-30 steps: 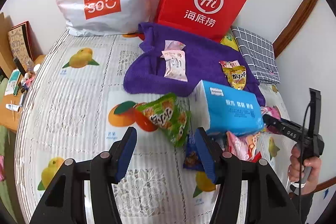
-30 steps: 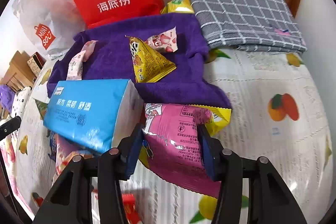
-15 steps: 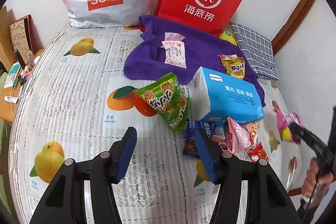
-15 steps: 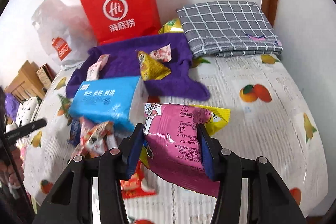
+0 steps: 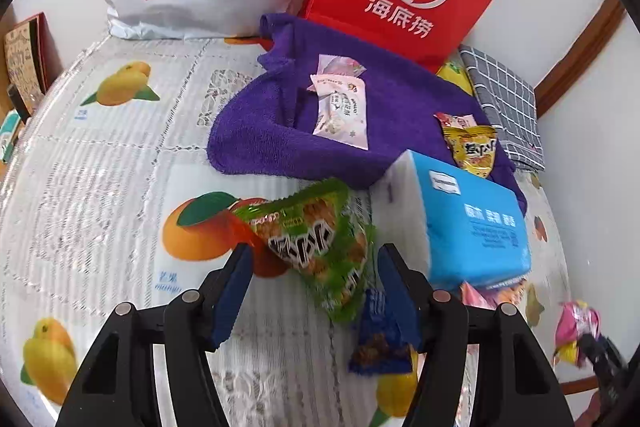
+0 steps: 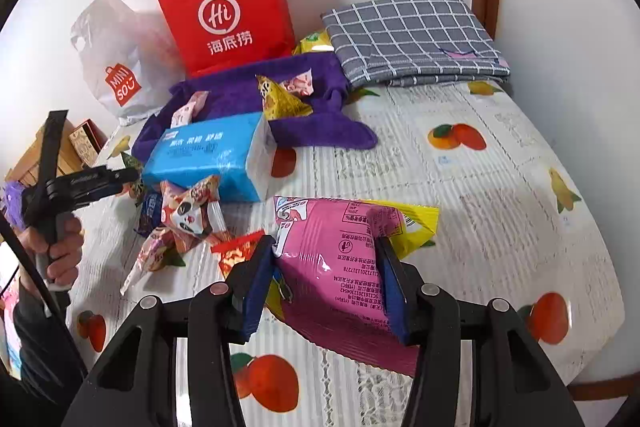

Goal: Organize snacks
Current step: 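Grasp the pink-and-yellow packet with the right tool while the left tool grasps the green snack packet, then lift both held packets and carry them toward the purple towel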

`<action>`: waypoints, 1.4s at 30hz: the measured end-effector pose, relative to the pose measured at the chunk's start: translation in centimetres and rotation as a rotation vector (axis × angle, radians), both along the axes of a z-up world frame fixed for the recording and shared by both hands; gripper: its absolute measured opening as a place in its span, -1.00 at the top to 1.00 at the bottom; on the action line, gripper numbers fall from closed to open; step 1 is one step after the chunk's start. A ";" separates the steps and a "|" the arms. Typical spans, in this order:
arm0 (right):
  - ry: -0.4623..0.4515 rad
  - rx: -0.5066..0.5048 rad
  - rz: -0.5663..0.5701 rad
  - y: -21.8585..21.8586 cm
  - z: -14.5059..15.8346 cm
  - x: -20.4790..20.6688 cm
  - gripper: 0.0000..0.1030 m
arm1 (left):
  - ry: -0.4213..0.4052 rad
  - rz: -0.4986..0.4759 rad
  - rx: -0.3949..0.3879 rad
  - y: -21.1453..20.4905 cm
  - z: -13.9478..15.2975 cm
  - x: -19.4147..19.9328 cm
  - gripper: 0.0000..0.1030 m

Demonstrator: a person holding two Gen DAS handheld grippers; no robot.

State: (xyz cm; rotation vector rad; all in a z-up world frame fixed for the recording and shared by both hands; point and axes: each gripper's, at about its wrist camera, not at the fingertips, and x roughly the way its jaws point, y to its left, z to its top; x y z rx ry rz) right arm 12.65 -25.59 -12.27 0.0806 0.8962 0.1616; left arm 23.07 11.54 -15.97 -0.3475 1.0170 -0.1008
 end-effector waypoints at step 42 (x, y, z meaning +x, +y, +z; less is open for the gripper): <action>-0.042 0.057 0.047 2.7 2.2 -4.1 0.04 | -0.094 -0.099 0.000 -1.6 5.7 -7.8 0.10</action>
